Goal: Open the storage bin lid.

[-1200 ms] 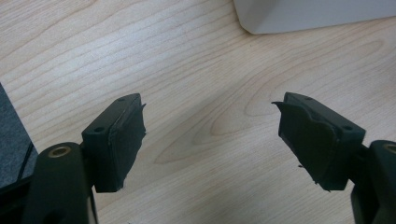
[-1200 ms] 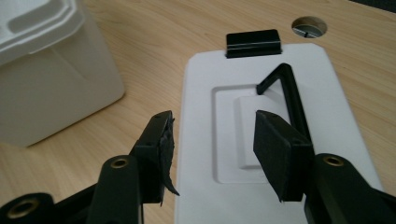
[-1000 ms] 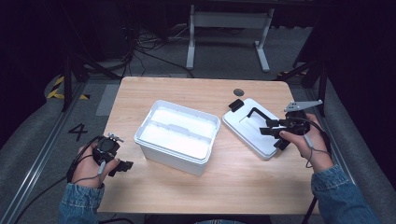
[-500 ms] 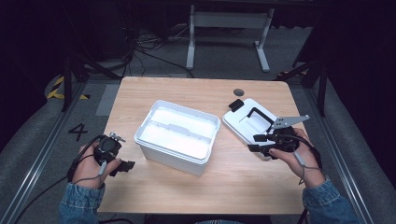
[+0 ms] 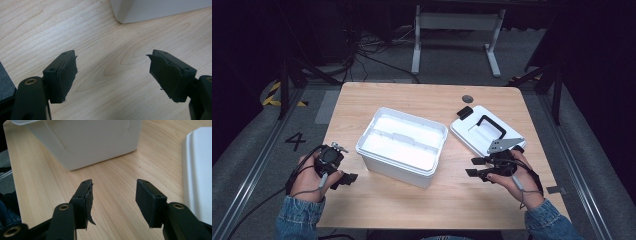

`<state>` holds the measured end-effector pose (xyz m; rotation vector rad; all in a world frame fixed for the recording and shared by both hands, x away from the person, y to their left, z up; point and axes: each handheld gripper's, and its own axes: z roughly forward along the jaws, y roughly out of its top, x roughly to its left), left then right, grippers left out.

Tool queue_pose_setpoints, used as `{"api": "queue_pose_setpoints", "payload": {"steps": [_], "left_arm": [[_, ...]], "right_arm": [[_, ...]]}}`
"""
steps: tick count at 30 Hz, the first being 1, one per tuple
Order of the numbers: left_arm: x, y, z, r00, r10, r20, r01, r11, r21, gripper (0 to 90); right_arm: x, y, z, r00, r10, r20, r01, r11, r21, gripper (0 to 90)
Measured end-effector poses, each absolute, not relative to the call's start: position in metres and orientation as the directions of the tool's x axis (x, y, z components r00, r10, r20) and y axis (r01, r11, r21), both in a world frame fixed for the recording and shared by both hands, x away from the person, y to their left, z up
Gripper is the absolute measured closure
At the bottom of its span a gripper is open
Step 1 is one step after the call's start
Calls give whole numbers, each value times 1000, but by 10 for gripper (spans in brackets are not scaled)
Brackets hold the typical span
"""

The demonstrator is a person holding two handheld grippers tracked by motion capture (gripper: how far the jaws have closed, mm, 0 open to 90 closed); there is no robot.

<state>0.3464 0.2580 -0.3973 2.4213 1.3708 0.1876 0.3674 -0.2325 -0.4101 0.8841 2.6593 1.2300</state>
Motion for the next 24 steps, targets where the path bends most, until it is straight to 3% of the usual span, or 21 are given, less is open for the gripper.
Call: {"api": "queue_pose_setpoints", "payload": {"steps": [15, 24], "left_arm": [[350, 260, -403, 519, 852, -67, 812, -467, 349, 226], [352, 262, -405, 518, 853, -71, 815, -466, 344, 226]], "right_arm": [[355, -211, -450, -851, 506, 139, 444, 555, 703, 486], [355, -209, -465, -836, 538, 106, 437, 537, 721, 492]]}}
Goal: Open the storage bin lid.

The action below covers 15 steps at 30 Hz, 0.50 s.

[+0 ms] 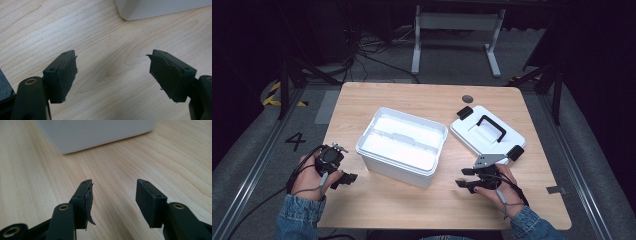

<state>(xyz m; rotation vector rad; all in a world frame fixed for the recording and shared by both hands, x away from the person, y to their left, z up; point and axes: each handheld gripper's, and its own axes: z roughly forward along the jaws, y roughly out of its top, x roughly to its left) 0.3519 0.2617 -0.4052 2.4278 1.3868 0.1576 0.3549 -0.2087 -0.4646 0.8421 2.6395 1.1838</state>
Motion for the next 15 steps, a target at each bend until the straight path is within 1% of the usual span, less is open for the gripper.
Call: {"api": "queue_pose_setpoints", "payload": {"steps": [6, 15], "left_arm": [[353, 263, -405, 521, 851, -63, 811, -471, 348, 226], [353, 264, -405, 517, 853, -71, 814, -465, 350, 226]], "right_arm": [[357, -208, -471, -831, 548, 96, 448, 557, 699, 478], [357, -209, -470, -828, 556, 66, 429, 553, 715, 458]]}}
